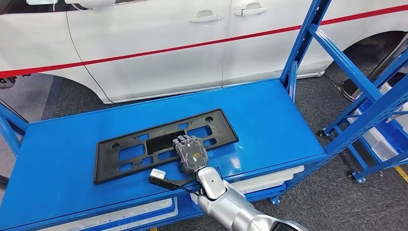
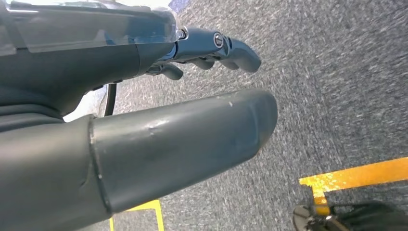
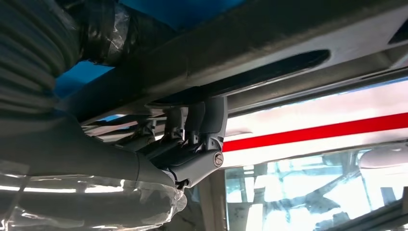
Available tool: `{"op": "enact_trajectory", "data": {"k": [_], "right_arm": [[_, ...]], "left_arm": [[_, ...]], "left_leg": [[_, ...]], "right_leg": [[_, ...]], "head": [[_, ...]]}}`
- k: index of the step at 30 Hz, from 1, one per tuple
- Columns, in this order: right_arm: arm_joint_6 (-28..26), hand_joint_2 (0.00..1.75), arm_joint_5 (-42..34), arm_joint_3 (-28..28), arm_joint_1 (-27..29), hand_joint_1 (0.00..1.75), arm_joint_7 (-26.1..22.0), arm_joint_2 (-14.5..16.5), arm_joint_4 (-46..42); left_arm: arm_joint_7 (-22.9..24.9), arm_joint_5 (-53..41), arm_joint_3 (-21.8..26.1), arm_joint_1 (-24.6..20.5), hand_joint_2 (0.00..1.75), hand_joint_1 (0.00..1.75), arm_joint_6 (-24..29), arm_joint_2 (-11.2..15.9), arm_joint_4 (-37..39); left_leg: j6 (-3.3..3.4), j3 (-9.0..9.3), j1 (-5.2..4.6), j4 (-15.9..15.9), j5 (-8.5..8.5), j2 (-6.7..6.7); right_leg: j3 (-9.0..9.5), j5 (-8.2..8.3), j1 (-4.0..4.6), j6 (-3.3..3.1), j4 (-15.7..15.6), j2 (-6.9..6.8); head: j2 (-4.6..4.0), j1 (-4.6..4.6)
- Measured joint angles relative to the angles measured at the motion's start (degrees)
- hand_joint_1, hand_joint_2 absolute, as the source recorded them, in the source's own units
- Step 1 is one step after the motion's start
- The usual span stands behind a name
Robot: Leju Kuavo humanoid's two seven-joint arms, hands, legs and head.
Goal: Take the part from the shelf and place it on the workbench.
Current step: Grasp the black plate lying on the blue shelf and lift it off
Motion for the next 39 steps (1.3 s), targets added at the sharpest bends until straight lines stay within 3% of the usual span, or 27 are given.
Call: {"op": "enact_trajectory", "data": {"k": [2,3,4,7,9,12,14,16,17,18,19,20,22,24,26,28,30,32,33,34,35,37,39], "right_arm": [[0.0,1.75,-0.1,0.0,0.1,1.71,0.0,-0.1,0.0],[0.0,1.75,-0.1,0.0,0.1,1.70,0.0,-0.1,0.0],[0.0,1.75,-0.1,0.0,0.1,1.70,0.0,-0.1,0.0],[0.0,1.75,-0.2,0.0,0.0,1.67,0.0,-0.1,0.0],[0.0,1.75,-0.4,0.0,0.0,1.64,0.0,-0.2,0.0],[0.2,1.75,-0.9,0.0,-0.1,1.68,0.0,-0.3,-0.2],[0.4,1.75,-1.4,0.0,0.0,1.73,-0.1,-0.4,-0.3],[0.5,1.75,-2.7,0.0,0.1,1.75,-0.8,-0.4,-0.4],[0.4,1.75,-4.0,0.0,0.4,1.75,-1.8,-0.5,-0.7],[-0.1,1.75,-6.4,0.0,0.8,1.75,-3.5,-0.5,-1.4],[-0.8,1.75,-10.1,0.0,1.5,1.75,-6.3,-0.5,-2.8],[-1.6,1.75,-15.4,0.1,2.4,1.75,-10.0,-0.4,-5.2],[-2.6,1.75,-31.0,0.7,4.9,1.75,-19.5,-0.2,-13.0],[-2.5,1.75,-49.6,2.5,8.2,1.75,-27.4,-0.2,-24.1],[-1.7,1.75,-64.3,4.6,11.7,1.75,-31.9,-0.7,-35.5],[0.0,1.75,-73.3,5.9,14.6,1.75,-35.0,-1.6,-45.1],[1.9,1.75,-78.9,6.4,16.9,1.75,-37.8,-2.7,-52.8],[3.2,1.75,-81.9,6.5,19.1,1.75,-39.8,-3.9,-58.5],[3.8,1.75,-83.2,6.4,20.3,1.75,-40.5,-4.4,-60.7],[4.2,1.75,-84.3,6.4,21.3,1.75,-41.0,-4.9,-62.4],[4.6,1.75,-85.2,6.4,22.2,1.75,-41.3,-5.3,-63.9],[5.3,1.75,-86.3,6.3,23.4,1.75,-41.7,-5.9,-66.0],[5.7,1.75,-86.7,6.2,24.0,1.75,-41.7,-6.3,-67.4]], "left_arm": [[0.0,0.0,0.0,0.1,0.00,0.00,0.0,0.1,0.0],[0.0,0.0,0.0,0.2,0.00,0.00,0.0,0.1,0.0],[0.0,0.0,0.0,0.2,0.00,0.00,0.0,0.1,0.0],[0.0,0.0,0.0,0.2,0.00,0.00,0.0,0.1,0.0],[0.0,0.0,-0.1,0.1,0.00,0.00,0.1,0.1,0.0],[0.1,0.0,-0.2,0.2,0.00,0.00,0.1,0.1,0.0],[0.1,0.0,-0.4,0.1,0.00,0.00,0.1,0.1,0.0],[0.0,0.2,-0.5,0.1,0.00,0.00,0.1,0.1,0.0],[0.0,0.3,-0.5,0.2,0.00,0.00,0.1,0.1,0.0],[-0.1,0.6,-0.5,0.3,0.00,0.00,0.2,0.2,0.0],[-0.3,1.0,-0.5,0.4,0.00,0.00,0.3,0.2,0.0],[-0.6,1.4,-0.4,0.7,0.00,0.00,0.5,0.2,0.0],[-1.5,2.3,-0.3,1.3,0.00,0.00,0.9,0.1,0.0],[-2.4,2.8,0.2,1.8,0.00,0.00,1.4,0.1,0.0],[-3.0,3.1,0.7,2.3,0.00,0.00,1.7,0.0,0.0],[-3.2,3.5,1.2,2.9,0.87,0.00,1.8,-0.1,0.0],[-3.4,4.0,1.8,3.2,1.75,0.00,1.8,-0.2,0.0],[-3.8,4.5,2.5,3.3,1.75,0.00,1.8,-0.2,0.0],[-4.0,4.7,2.8,3.4,1.75,0.00,1.7,-0.3,0.0],[-4.3,4.8,3.1,3.5,1.75,0.00,1.5,-0.3,0.0],[-4.5,4.9,3.4,3.5,1.75,0.00,1.4,-0.3,0.0],[-4.7,4.9,3.8,3.5,1.75,0.00,1.2,-0.4,0.0],[-4.7,5.1,4.1,3.4,1.75,0.00,1.1,-0.4,0.0]], "left_leg": [[-0.36,-3.60,0.04,7.1,-2.57,0.00],[-0.43,-4.36,0.04,8.4,-2.37,0.01],[-0.43,-4.03,0.04,7.4,-1.06,0.01],[0.03,0.98,-0.04,-3.5,4.23,0.06],[0.62,2.56,-0.27,-7.0,4.83,0.03],[1.56,2.71,-0.15,-7.5,4.99,0.05],[2.28,2.89,0.16,-7.9,5.23,0.17],[2.65,2.88,0.14,-7.9,5.23,0.22],[2.69,2.87,0.13,-7.9,5.20,0.23],[2.69,2.91,0.15,-7.9,5.14,0.22],[2.64,3.01,0.18,-7.8,5.05,0.20],[2.51,3.19,0.23,-7.7,4.91,0.19],[2.03,3.59,0.23,-7.5,4.52,0.20],[1.38,3.77,0.08,-7.4,4.22,0.21],[0.69,3.83,0.10,-7.6,4.20,0.13],[0.08,3.53,0.26,-6.8,3.44,0.11],[-0.31,1.53,0.34,-2.3,0.46,0.14],[-0.57,-1.83,0.33,5.2,-3.10,0.14],[-0.63,-2.97,0.33,7.7,-3.78,0.14],[-0.60,-3.19,0.33,8.2,-3.32,0.14],[-0.47,-2.34,0.31,6.4,-1.80,0.14],[0.14,1.33,0.17,-1.3,2.06,0.15],[0.74,3.85,-0.15,-6.7,3.64,0.11]], "right_leg": [[0.02,-0.15,0.08,-0.22,0.1,-0.05],[0.07,-0.25,0.10,-0.25,0.2,-0.02],[0.15,-0.38,0.09,-0.24,0.4,0.03],[0.35,-1.00,0.18,0.19,0.9,0.16],[0.19,-1.18,0.39,0.72,1.2,0.25],[0.05,-1.46,0.47,1.55,1.4,0.31],[-1.38,-3.61,0.40,2.12,4.6,0.25],[-4.76,-7.05,0.15,2.44,11.6,0.21],[-6.44,-8.15,0.03,2.55,14.9,0.21],[-7.40,-8.24,-0.09,2.63,16.6,0.21],[-7.30,-7.24,-0.20,2.65,16.2,0.20],[-6.08,-5.36,-0.31,2.60,13.6,0.19],[-2.26,-1.88,-0.33,2.34,5.8,0.20],[-0.30,-0.96,-0.14,2.02,1.7,0.18],[-0.25,-1.09,-0.01,1.57,1.3,0.12],[-0.10,-0.85,-0.20,0.89,0.9,-0.04],[0.02,-0.64,-0.39,0.31,0.6,-0.18],[-0.01,-0.72,-0.27,0.00,0.6,-0.25],[0.01,-0.80,-0.20,-0.07,0.7,-0.26],[0.07,-0.88,-0.13,-0.11,0.7,-0.23],[0.15,-0.98,-0.09,-0.09,0.8,-0.16],[0.35,-1.21,0.02,0.14,0.9,0.00],[0.32,-1.36,0.19,0.59,1.1,0.08]], "head": [[-0.01,0.00],[-0.01,-0.01],[-0.01,-0.01],[-0.01,0.01],[-0.01,0.02],[-0.01,0.01],[-0.01,0.03],[-0.01,0.03],[-0.01,0.04],[-0.01,0.03],[-0.01,0.04],[-0.02,0.04],[-0.02,0.04],[-0.01,0.02],[-0.01,0.02],[-0.01,0.02],[-0.01,0.00],[-0.02,0.00],[-0.02,0.01],[-0.02,0.01],[-0.02,0.01],[-0.01,0.01],[-0.01,0.02]]}}
